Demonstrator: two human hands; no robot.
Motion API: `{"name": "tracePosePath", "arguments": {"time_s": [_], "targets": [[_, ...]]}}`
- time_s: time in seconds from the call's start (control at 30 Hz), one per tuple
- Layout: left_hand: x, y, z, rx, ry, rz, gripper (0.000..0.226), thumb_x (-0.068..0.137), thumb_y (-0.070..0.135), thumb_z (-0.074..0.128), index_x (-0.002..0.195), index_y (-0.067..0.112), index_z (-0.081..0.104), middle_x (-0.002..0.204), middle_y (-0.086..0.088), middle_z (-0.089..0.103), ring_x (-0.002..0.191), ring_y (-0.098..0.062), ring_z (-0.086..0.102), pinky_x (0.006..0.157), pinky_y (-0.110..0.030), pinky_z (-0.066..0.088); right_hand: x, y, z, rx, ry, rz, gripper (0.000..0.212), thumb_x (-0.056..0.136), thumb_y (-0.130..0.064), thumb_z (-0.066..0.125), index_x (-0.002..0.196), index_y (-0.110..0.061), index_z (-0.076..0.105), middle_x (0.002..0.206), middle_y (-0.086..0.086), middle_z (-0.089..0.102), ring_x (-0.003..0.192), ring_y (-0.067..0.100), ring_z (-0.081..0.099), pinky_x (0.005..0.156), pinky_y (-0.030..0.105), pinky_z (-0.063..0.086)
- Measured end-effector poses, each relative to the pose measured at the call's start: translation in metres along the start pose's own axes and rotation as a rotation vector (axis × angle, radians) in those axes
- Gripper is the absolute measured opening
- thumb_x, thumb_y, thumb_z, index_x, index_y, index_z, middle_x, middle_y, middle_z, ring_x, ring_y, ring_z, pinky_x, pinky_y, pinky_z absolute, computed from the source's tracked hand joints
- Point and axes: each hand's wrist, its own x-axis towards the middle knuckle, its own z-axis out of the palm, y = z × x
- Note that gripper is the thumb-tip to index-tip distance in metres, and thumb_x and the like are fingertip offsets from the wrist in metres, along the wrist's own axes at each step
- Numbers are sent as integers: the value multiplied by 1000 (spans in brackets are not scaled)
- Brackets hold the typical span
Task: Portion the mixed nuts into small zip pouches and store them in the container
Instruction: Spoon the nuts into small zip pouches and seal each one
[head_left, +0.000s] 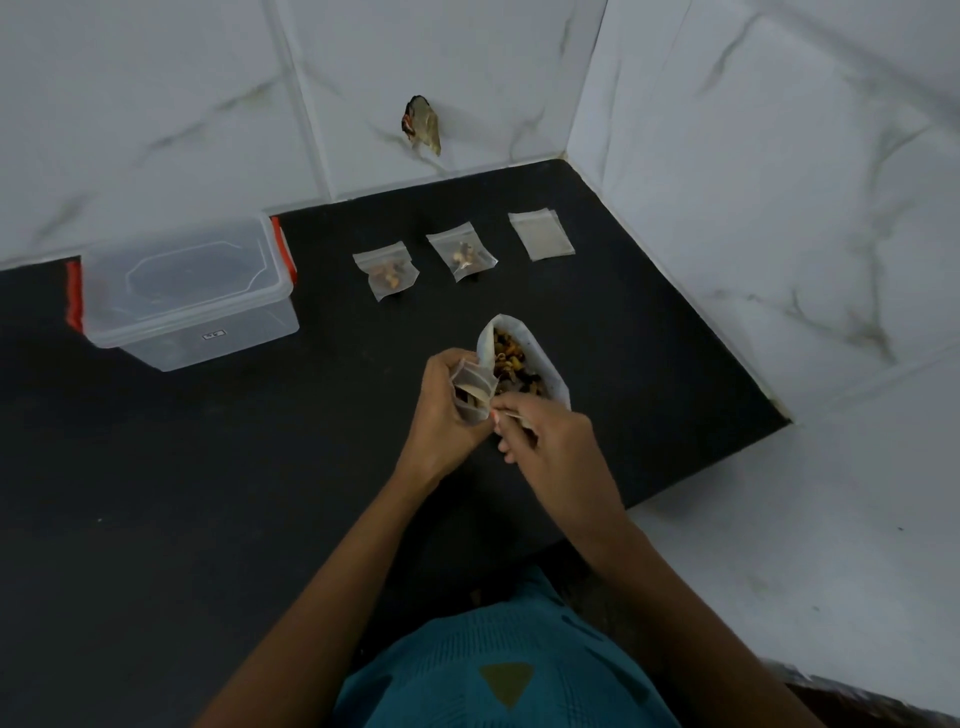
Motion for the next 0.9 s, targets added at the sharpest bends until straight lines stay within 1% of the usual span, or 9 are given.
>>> {"name": "tracePosePath", "arguments": {"time_s": [0.07, 0.17, 0.23, 0.43, 0.57, 0.63, 0.73, 0.8, 0.9], "targets": [[-1, 3, -1, -11, -38, -12, 61, 71, 8, 76, 116, 20, 37, 112, 8, 46, 103, -3, 51, 86, -22, 50, 0, 2, -1, -28, 7, -55, 21, 90, -9, 55, 106, 0, 64, 92, 10, 69, 80, 5, 58, 75, 24, 52], [-2, 9, 0, -21, -35, -13, 64, 73, 5, 75, 119, 22, 34, 112, 12, 46, 106, 2, 49, 89, -10, 43, 1, 6, -3, -88, 73, -115, 30, 88, -20, 48, 101, 1, 65, 90, 11, 70, 79, 10, 64, 74, 20, 52], [-2, 10, 0, -38, -14, 2, 63, 74, 4, 74, 117, 26, 35, 113, 9, 48, 108, 0, 50, 91, -11, 43, 2, 7, -5, -93, 114, -124, 35, 86, -22, 44, 99, 1, 66, 89, 12, 70, 77, 14, 68, 73, 17, 51], [-2, 7, 1, -20, 55, 38, 50, 74, 8, 74, 111, 23, 45, 117, 1, 49, 108, -9, 52, 85, -16, 47, 2, 7, -7, -62, 127, -162, 31, 86, -19, 46, 98, 2, 65, 88, 13, 70, 77, 18, 69, 74, 22, 52], [-1, 9, 0, -92, 44, -20, 50, 75, 4, 73, 103, 34, 44, 108, 13, 53, 101, 8, 53, 77, -8, 45, 3, 11, -9, -87, 145, -215, 26, 84, -13, 48, 96, 2, 66, 85, 14, 69, 74, 20, 68, 69, 28, 53], [0, 8, 0, -99, 47, -35, 49, 74, 2, 73, 103, 30, 45, 106, 13, 53, 95, 13, 52, 75, -5, 43, 2, 15, -8, -115, 132, -267, 25, 83, -10, 49, 96, 3, 66, 83, 14, 69, 72, 20, 68, 75, 29, 50], [3, 5, 1, -102, 56, -57, 48, 74, 0, 72, 106, 21, 45, 102, 13, 53, 91, 15, 52, 74, -5, 43, 2, 23, -5, -130, 135, -302, 25, 82, -6, 47, 95, 4, 66, 80, 14, 68, 71, 16, 64, 76, 27, 48], [5, 4, 1, -101, 61, -58, 46, 75, 0, 72, 105, 22, 46, 102, 14, 54, 94, 12, 53, 76, -6, 44, 1, 29, -4, -112, 156, -284, 26, 83, -7, 47, 97, 4, 66, 84, 14, 69, 80, 12, 59, 79, 24, 49], [6, 5, 1, -95, 57, -57, 43, 75, 2, 71, 104, 23, 46, 103, 15, 54, 98, 5, 53, 76, -4, 42, 0, 31, -6, 30, 167, -145, 25, 86, -10, 49, 102, 2, 65, 89, 4, 68, 85, 2, 59, 79, 13, 49]]}}
